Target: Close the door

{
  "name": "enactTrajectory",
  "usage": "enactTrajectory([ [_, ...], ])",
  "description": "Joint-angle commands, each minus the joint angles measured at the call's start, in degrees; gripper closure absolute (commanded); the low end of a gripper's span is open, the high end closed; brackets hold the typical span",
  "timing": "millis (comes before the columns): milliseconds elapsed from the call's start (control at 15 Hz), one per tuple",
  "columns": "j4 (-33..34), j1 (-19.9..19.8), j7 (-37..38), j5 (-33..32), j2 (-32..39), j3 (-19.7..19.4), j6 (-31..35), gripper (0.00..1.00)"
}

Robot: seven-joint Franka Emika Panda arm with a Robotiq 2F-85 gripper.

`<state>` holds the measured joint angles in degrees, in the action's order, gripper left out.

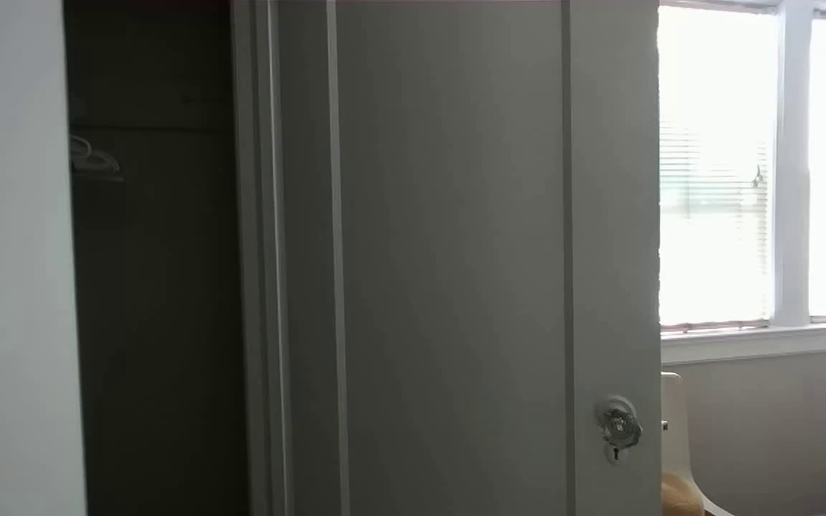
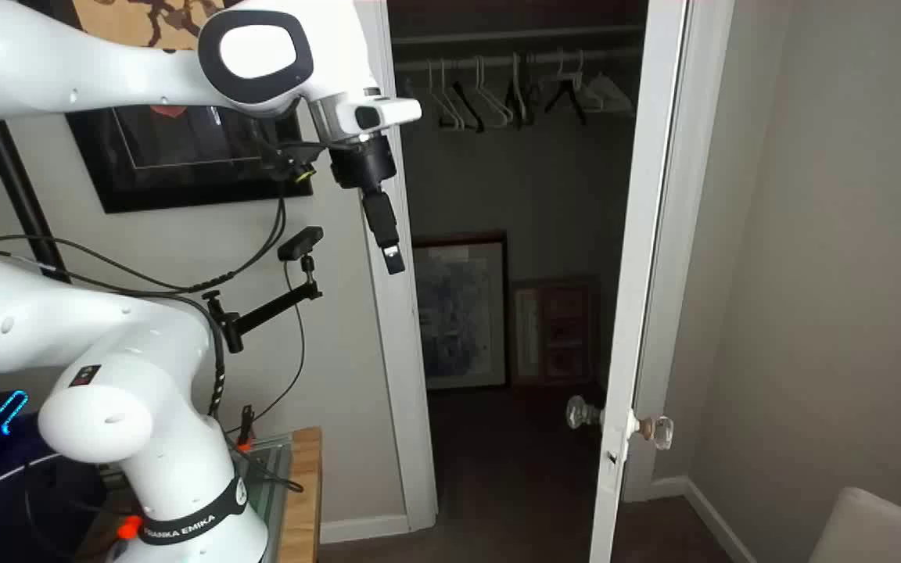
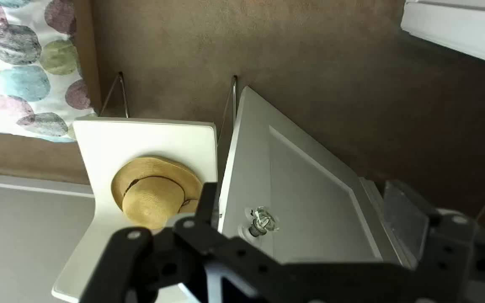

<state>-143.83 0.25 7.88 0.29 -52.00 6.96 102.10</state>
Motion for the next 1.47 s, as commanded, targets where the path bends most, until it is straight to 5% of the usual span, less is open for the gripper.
enactTrajectory([
  [0, 0.1, 0.4, 0.2, -0.3, 0.1, -0.3, -0.1, 0.00],
  [533, 0.9, -0.2, -0.7, -0.8, 1.9, -1.3, 1.6, 0.00],
  [933, 11.6, -1.5, -8.0, 2.4, 13.9, -12.4, 9.9, 0.00],
  [1400, 31.7, -1.0, -16.1, 13.9, 29.9, -22.4, 4.3, 0.00],
])
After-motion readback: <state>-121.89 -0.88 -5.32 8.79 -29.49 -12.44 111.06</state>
